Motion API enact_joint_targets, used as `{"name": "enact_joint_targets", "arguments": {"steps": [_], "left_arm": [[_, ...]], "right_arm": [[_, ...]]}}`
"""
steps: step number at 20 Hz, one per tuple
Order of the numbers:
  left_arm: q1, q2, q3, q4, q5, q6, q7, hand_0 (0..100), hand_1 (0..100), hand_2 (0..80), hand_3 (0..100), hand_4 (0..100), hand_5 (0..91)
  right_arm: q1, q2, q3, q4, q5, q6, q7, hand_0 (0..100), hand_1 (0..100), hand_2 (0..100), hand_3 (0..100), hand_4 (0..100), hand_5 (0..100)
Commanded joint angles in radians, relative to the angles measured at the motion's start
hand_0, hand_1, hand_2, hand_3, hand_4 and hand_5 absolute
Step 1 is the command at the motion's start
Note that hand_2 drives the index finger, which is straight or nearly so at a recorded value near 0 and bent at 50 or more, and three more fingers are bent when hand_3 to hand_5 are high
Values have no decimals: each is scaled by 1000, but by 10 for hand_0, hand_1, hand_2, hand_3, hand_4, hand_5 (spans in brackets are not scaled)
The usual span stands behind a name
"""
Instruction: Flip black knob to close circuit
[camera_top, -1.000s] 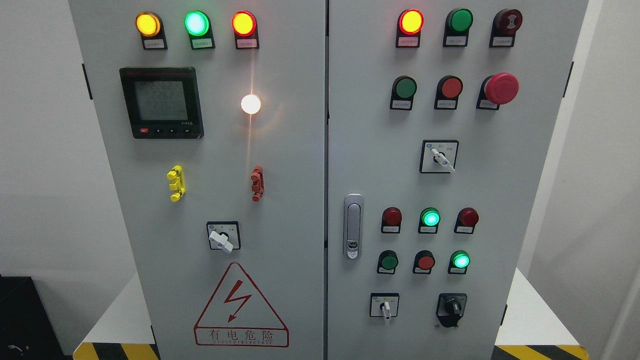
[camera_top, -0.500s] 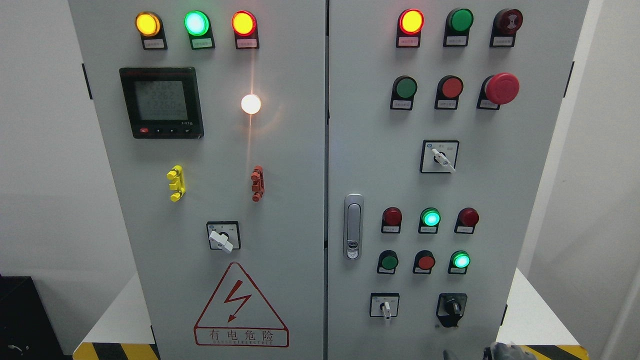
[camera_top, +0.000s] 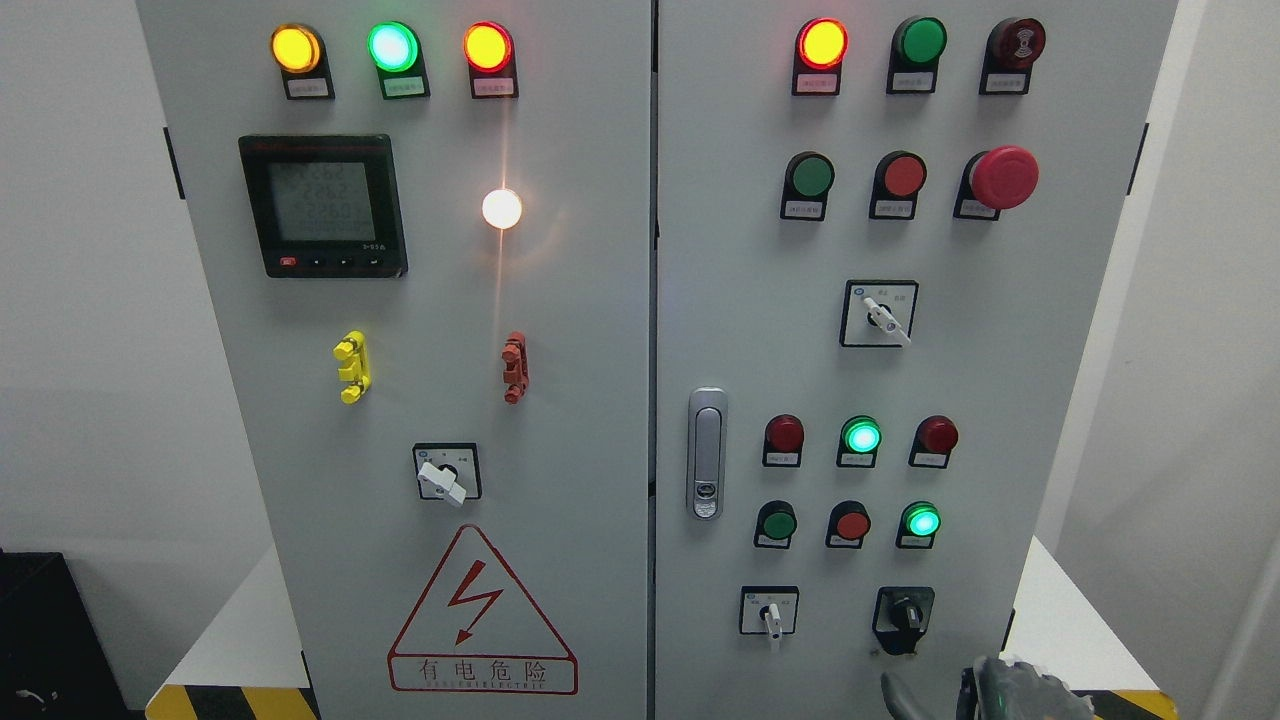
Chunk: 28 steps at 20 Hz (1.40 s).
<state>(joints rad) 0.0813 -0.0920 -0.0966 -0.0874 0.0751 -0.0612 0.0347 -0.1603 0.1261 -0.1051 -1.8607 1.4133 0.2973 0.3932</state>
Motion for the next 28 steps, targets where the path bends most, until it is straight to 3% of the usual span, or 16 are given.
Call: {"name": "enact_joint_targets", "arguments": {"steps": [1,9,28], "left_arm": [[0,0,0,0,0,0,1,120,556,0,0,0,0],[0,0,0,0,0,0,1,120,556,0,0,0,0],[0,0,0,0,0,0,1,120,556,0,0,0,0]], "right_arm": [[-38,1,22,63,18,-1,-1,0,0,863,998,861,807],[-102,3,15,135,33,-1,-2,0,0,860,998,861,806],[-110,-2,-15,153,33,-12,-43,0,0,841,985,860,802]]}}
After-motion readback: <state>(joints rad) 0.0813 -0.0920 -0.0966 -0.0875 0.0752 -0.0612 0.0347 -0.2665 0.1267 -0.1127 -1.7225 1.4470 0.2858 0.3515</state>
